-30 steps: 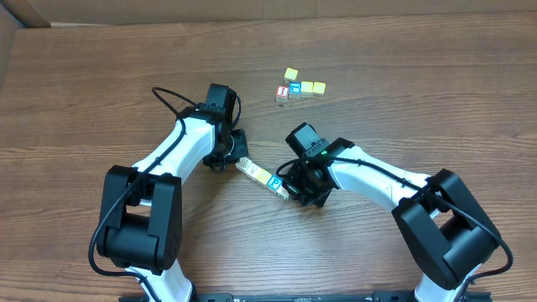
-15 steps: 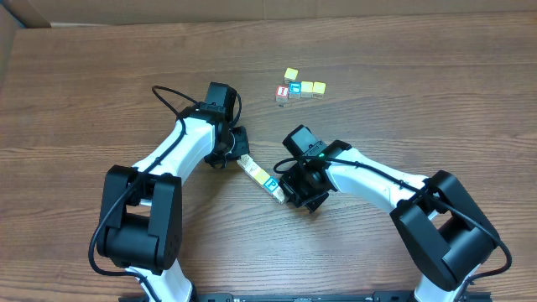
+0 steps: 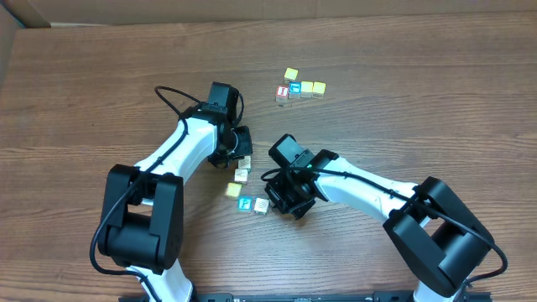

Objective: Flip 5 blocks

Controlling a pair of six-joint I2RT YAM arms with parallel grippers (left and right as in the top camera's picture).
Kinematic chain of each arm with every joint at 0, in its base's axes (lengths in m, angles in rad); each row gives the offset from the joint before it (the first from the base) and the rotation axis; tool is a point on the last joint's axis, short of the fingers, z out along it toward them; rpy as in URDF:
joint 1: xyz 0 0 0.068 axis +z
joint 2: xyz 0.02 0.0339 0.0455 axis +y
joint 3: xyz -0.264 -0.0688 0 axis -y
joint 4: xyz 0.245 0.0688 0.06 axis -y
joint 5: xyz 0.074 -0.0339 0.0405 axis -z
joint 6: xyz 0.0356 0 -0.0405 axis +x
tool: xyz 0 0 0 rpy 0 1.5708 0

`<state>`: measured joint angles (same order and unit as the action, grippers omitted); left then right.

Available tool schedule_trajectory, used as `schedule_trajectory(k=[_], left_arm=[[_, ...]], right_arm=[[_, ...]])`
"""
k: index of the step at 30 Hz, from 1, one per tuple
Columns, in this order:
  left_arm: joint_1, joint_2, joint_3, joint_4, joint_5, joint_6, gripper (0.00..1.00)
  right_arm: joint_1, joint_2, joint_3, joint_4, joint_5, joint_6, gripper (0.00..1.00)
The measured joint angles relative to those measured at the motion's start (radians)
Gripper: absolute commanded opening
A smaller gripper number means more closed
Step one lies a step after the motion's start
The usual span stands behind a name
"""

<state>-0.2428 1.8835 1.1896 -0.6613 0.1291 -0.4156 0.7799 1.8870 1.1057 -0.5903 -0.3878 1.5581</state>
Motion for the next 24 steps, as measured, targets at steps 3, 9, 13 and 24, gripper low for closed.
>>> schedule_trajectory(k=[3,9,13,24], left_arm=[[-0.003,0.002,0.000,0.002,0.016,0.000,0.04],[-0.002,0.002,0.000,0.004,0.021,0.000,0.04],[0.005,0.003,0.014,-0.007,0.019,0.000,0.04],[0.085,0.015,0.333,-0.220,0.002,0.000,0.04]], right_arm=[[0.013,0.000,0.000,0.010,0.002,0.030,0.04],[0.032,0.000,0.000,0.010,0.004,0.065,0.04],[0.032,0.000,0.000,-0.023,0.010,0.068,0.04],[0.019,0.000,0.019,-0.079,0.059,-0.109,0.04]])
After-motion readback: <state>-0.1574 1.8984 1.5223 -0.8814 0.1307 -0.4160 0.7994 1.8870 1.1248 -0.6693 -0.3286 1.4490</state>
